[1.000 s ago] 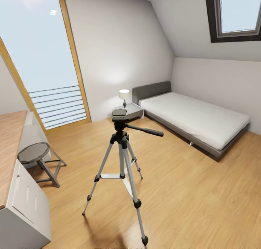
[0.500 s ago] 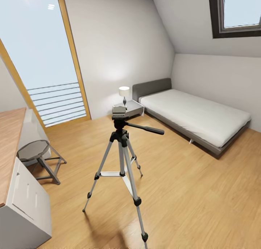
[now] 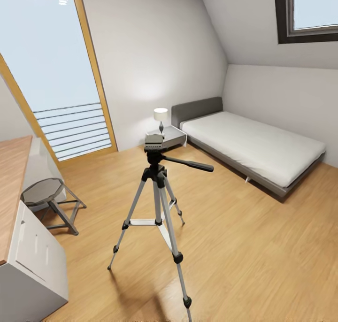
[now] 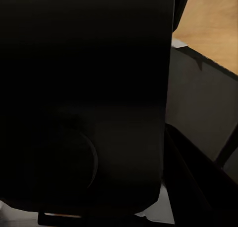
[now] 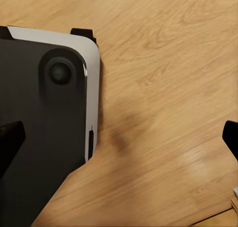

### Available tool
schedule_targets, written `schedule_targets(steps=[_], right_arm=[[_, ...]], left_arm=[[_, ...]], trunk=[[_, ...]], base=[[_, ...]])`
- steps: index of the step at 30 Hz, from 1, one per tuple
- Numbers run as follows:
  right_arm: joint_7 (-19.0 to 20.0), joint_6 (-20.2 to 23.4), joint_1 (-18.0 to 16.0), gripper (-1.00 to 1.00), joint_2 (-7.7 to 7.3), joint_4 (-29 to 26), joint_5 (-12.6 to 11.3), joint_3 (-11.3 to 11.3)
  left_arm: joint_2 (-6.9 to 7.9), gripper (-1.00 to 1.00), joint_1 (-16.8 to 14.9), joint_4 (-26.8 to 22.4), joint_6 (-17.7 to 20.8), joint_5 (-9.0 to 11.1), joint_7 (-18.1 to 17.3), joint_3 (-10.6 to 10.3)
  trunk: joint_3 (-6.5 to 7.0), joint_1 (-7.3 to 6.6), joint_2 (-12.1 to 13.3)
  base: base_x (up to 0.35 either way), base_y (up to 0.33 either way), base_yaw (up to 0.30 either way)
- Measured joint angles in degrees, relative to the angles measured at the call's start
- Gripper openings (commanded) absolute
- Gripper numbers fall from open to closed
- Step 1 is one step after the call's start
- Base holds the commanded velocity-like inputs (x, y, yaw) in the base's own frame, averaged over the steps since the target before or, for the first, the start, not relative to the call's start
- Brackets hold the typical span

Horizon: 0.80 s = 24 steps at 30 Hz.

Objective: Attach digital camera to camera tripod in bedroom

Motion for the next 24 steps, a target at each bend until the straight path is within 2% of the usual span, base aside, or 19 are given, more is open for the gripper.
schedule_targets(steps=[24], right_arm=[[0.0, 0.0, 0.0, 1.0, -0.04, 0.0, 0.0, 0.0]], left_arm=[[0.0, -1.0, 0.0, 0.0, 0.0, -0.05, 0.0, -0.07]], trunk=[[-2.24, 0.0, 0.0]], base=[[0.0, 0.0, 0.0]])
